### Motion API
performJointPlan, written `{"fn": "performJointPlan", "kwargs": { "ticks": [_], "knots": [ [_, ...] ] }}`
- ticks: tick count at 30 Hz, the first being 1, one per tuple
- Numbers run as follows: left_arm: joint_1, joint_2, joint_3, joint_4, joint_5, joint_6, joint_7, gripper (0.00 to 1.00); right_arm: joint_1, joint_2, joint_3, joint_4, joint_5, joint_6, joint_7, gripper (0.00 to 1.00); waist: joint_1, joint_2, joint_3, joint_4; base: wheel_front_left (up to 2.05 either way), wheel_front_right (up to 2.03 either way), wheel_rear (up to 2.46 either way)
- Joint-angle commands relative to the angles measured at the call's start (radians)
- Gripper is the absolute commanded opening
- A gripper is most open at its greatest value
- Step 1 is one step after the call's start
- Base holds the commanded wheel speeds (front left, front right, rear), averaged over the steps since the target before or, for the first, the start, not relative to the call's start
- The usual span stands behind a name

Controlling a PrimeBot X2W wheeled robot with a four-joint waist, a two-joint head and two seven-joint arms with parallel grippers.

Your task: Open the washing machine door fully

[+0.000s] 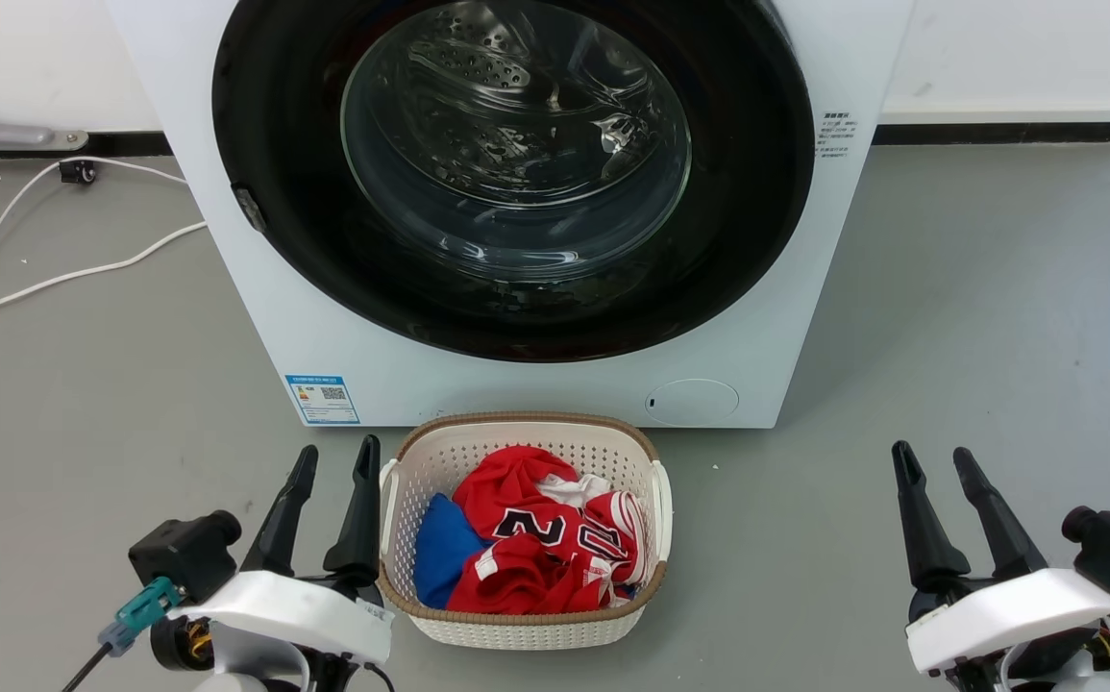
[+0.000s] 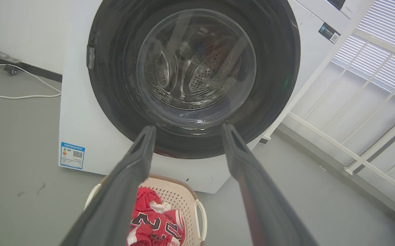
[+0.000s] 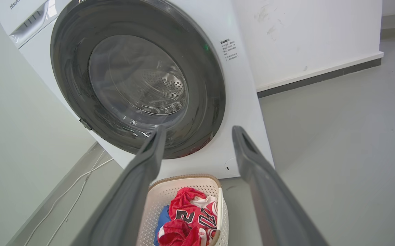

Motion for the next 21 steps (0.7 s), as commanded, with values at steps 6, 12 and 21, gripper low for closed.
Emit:
{"fn": "performJointPlan", "kwargs": {
  "ticks": [6, 12, 21],
  "knots": [
    [-0.015, 0.016, -0.012, -0.01, 0.097, -0.001, -0.022, 1.0, 0.009, 0.003, -0.004, -0.026, -0.088, 0.002, 0.008, 1.0, -0.0001, 0.0, 0.0, 0.001, 0.0, 0.0, 0.0],
    [-0.018, 0.018, -0.019, -0.001, 0.153, -0.002, -0.037, 1.0, 0.015, 0.009, -0.008, -0.031, -0.139, 0.002, 0.002, 1.0, -0.0001, 0.0, 0.0, 0.0, 0.0, 0.0, 0.0],
    [-0.025, 0.025, -0.027, 0.013, 0.232, -0.002, -0.057, 1.0, 0.022, 0.016, -0.007, -0.039, -0.216, 0.002, -0.009, 1.0, -0.0001, 0.0, 0.0, -0.004, 0.0, 0.0, 0.0]
  ]
}}
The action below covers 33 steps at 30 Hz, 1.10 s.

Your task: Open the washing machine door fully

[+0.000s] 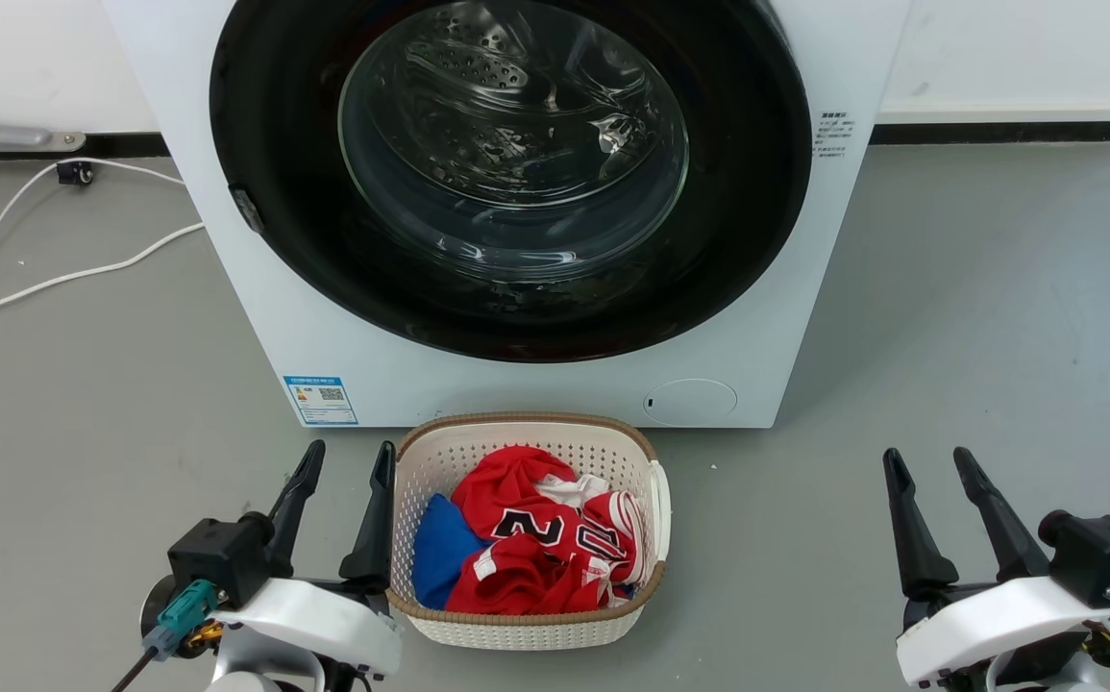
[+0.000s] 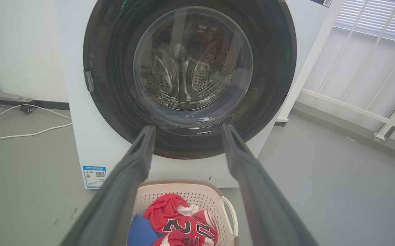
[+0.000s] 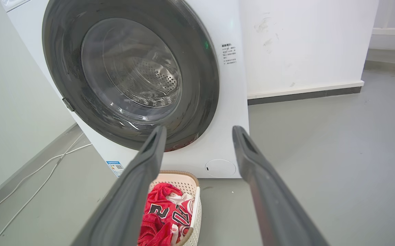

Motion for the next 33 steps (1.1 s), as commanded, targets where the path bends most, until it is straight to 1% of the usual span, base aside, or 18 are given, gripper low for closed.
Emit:
{"fn": "performJointPlan", "kwargs": {
  "ticks": [1, 11, 33],
  "knots": [
    [-0.019, 0.006, -0.001, -0.003, 0.026, -0.001, -0.01, 1.0, 0.005, 0.003, 0.002, -0.013, -0.028, 0.002, -0.01, 1.0, 0.0, -0.0001, 0.0, -0.001, 0.0, 0.0, 0.0],
    [-0.021, -0.003, 0.003, 0.007, 0.084, -0.002, -0.031, 1.0, 0.013, 0.012, 0.0, -0.023, -0.102, 0.002, -0.02, 1.0, 0.0, -0.0001, 0.001, -0.001, 0.0, 0.0, 0.0],
    [-0.029, 0.005, -0.005, 0.025, 0.216, -0.003, -0.07, 1.0, 0.021, 0.029, -0.01, -0.036, -0.222, 0.001, -0.036, 1.0, -0.0001, -0.0001, 0.0, -0.003, 0.0, 0.0, 0.0]
  ]
}}
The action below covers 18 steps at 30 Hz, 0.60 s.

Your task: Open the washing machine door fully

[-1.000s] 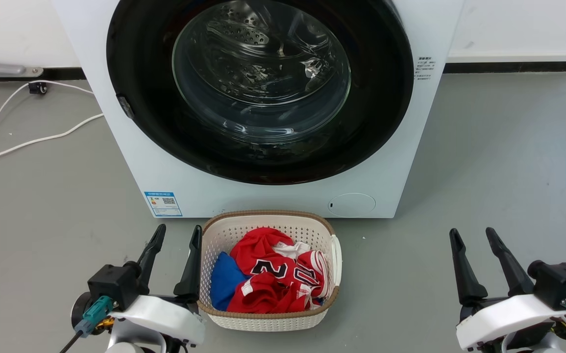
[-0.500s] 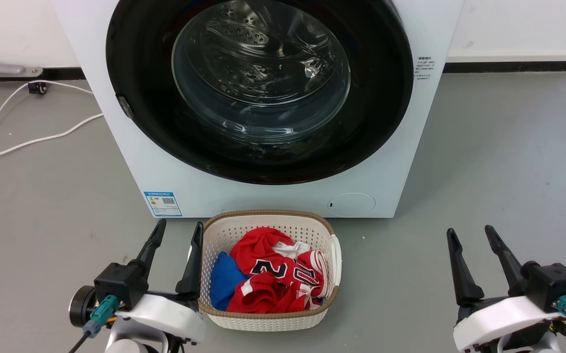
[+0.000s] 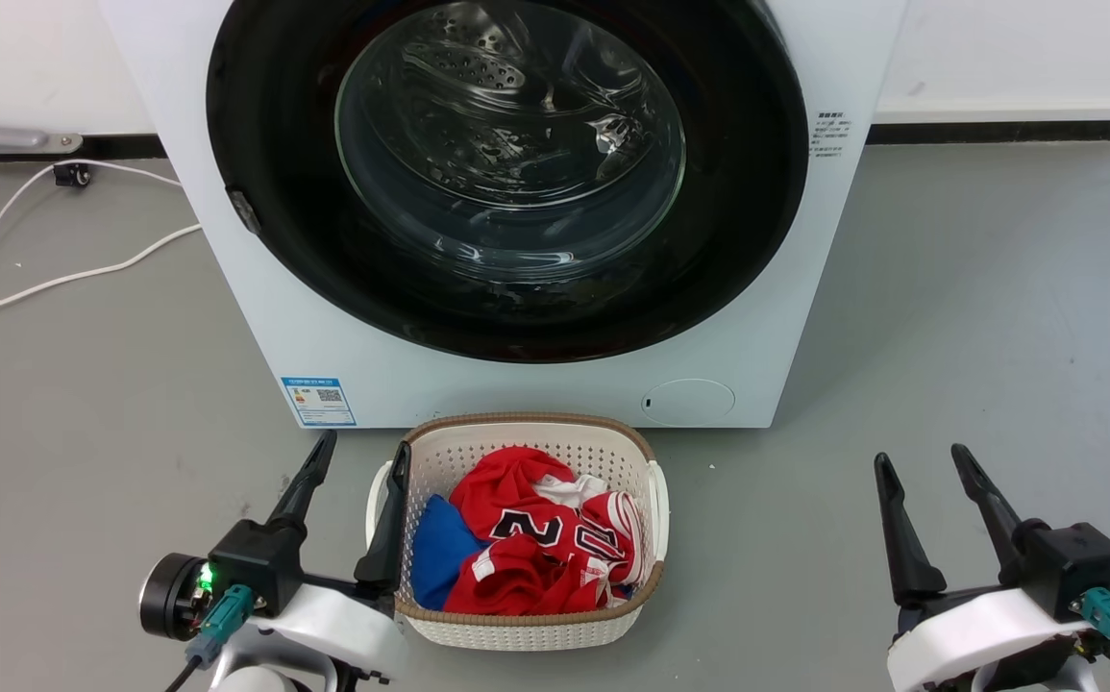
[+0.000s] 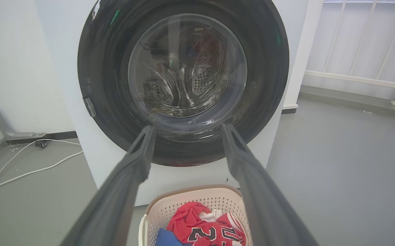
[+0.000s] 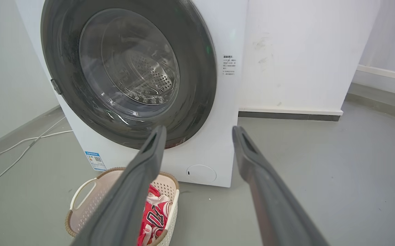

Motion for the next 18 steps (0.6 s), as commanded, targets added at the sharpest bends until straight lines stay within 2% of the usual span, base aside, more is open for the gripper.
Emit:
{"fn": "performJointPlan", "kwargs": {
  "ticks": [1, 18],
  "knots": [
    [-0.013, 0.003, 0.0, 0.004, 0.021, -0.002, -0.008, 1.0, 0.005, 0.004, -0.002, -0.006, -0.015, 0.0, -0.006, 1.0, 0.0, -0.0001, 0.0, 0.0, 0.0, 0.0, 0.0],
    [-0.015, -0.001, 0.016, 0.032, -0.021, -0.001, -0.008, 1.0, -0.007, 0.013, 0.001, 0.017, 0.015, 0.0, -0.012, 1.0, 0.0, -0.0001, -0.002, -0.002, 0.0, 0.0, 0.0]
  ]
}}
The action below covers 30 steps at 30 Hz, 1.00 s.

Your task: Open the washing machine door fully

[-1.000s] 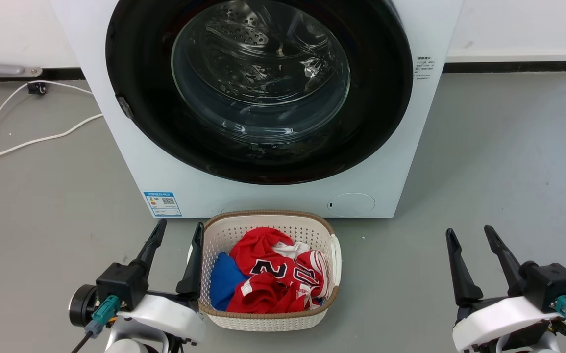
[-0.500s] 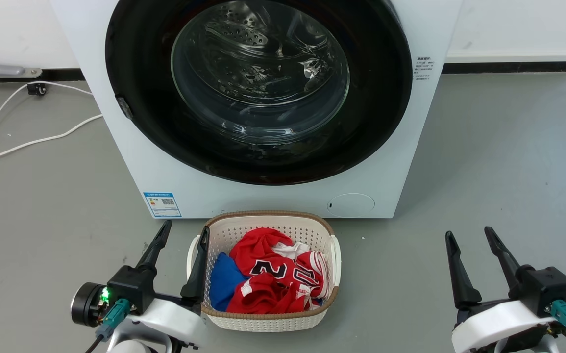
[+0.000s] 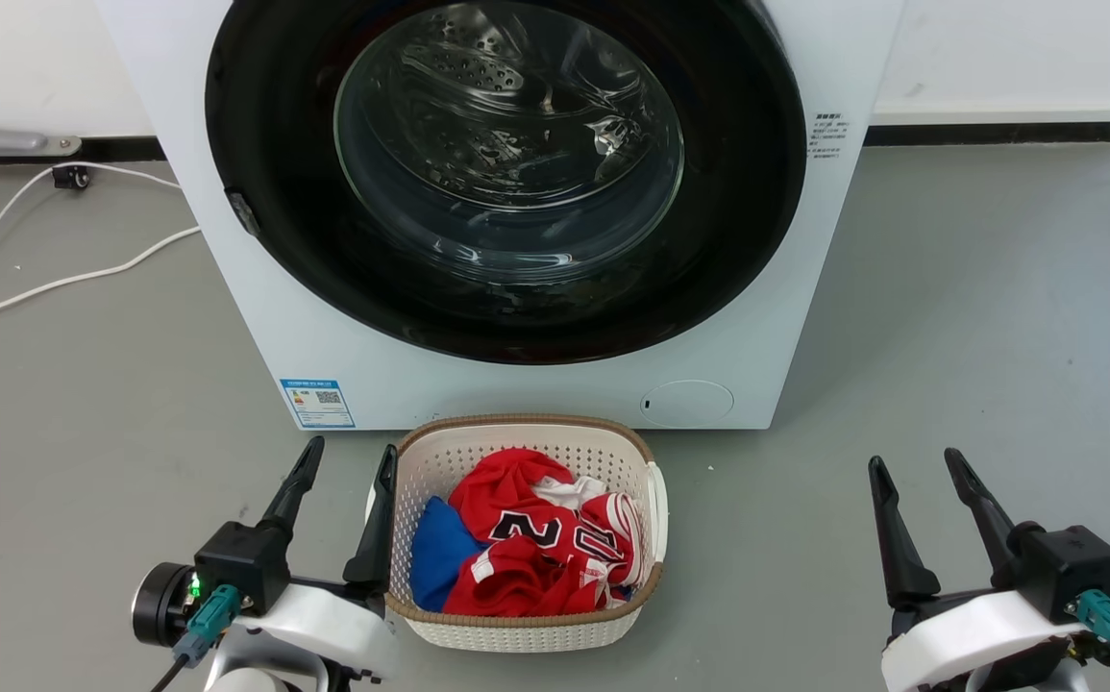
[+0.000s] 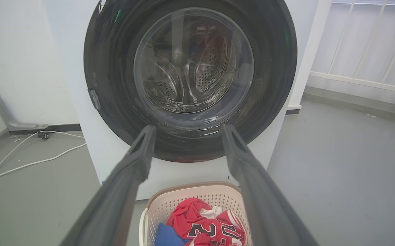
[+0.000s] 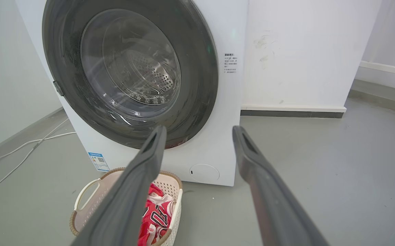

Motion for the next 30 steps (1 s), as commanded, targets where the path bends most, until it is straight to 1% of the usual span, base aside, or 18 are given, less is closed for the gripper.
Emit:
{"fn": "performJointPlan", "kwargs": {
  "ticks": [1, 7, 8, 10, 11, 14, 16, 18, 21, 24, 27, 28, 30],
  "knots": [
    [-0.011, -0.001, 0.0, 0.001, -0.003, 0.0, -0.003, 1.0, -0.006, 0.004, 0.0, 0.003, 0.005, 0.0, -0.002, 1.0, 0.0, 0.0, -0.001, 0.001, 0.0, 0.0, 0.0],
    [-0.01, -0.006, 0.009, 0.013, -0.005, 0.0, -0.003, 1.0, -0.007, 0.005, 0.002, 0.01, 0.013, 0.0, -0.001, 1.0, 0.0, 0.0, -0.003, 0.001, 0.0, 0.0, 0.0],
    [-0.009, -0.006, 0.01, 0.014, -0.003, 0.0, -0.003, 1.0, -0.008, 0.005, 0.002, 0.011, 0.016, 0.0, 0.002, 0.56, 0.0, 0.0, -0.003, 0.001, 0.0, 0.0, 0.0],
    [-0.009, -0.008, 0.013, 0.015, -0.002, 0.0, -0.003, 1.0, -0.009, 0.005, 0.004, 0.013, 0.024, 0.0, 0.005, 0.09, 0.0, 0.0, -0.002, 0.001, 0.0, 0.0, 0.0],
    [-0.009, -0.009, 0.014, 0.016, -0.001, 0.0, -0.003, 1.0, -0.01, 0.006, 0.007, 0.015, 0.027, 0.0, 0.007, 0.0, 0.0, 0.0, -0.002, 0.001, 0.0, 0.0, 0.0],
    [-0.011, -0.01, 0.019, 0.017, 0.0, 0.0, -0.003, 1.0, -0.016, 0.005, 0.005, 0.017, 0.047, 0.0, 0.013, 0.0, 0.0, 0.0, 0.001, 0.001, 0.0, 0.0, 0.0],
    [-0.012, -0.012, 0.023, 0.016, 0.0, 0.0, -0.003, 1.0, -0.018, 0.005, -0.004, 0.021, 0.102, 0.0, 0.019, 0.0, 0.0, 0.0, 0.001, 0.0, 0.0, 0.0, 0.0],
    [-0.012, -0.014, 0.027, 0.015, 0.002, 0.0, -0.003, 1.0, -0.027, 0.006, -0.015, 0.016, 0.286, 0.0, 0.023, 0.0, 0.0, 0.0, 0.003, -0.002, 0.0, 0.0, 0.0],
    [-0.016, -0.016, 0.029, 0.008, -0.007, 0.0, -0.003, 1.0, -0.051, 0.006, -0.025, 0.001, 0.505, 0.0, 0.032, 0.0, 0.0, 0.0, 0.011, -0.006, 0.0, 0.0, 0.0],
    [-0.023, -0.019, 0.031, 0.001, -0.006, 0.0, -0.003, 1.0, -0.072, 0.006, -0.049, -0.007, 0.756, 0.0, 0.042, 0.0, 0.0, 0.0, 0.025, -0.01, 0.0, 0.0, 0.0],
    [-0.03, -0.025, 0.036, -0.006, -0.004, 0.0, -0.003, 1.0, -0.115, 0.006, -0.084, -0.008, 1.048, 0.0, 0.05, 0.0, 0.0, 0.0, 0.042, -0.017, 0.0, 0.0, 0.0],
    [-0.042, -0.03, 0.042, -0.015, 0.0, 0.0, -0.003, 1.0, -0.174, 0.006, -0.121, -0.001, 1.263, 0.0, 0.072, 0.0, 0.0, 0.0, 0.062, -0.027, 0.0, 0.0, 0.0],
    [-0.046, -0.032, 0.045, -0.02, 0.002, 0.0, -0.003, 1.0, -0.22, 0.006, -0.151, 0.01, 1.345, 0.0, 0.094, 0.0, 0.0, 0.0, 0.078, -0.035, 0.0, 0.0, 0.0]
  ]
}}
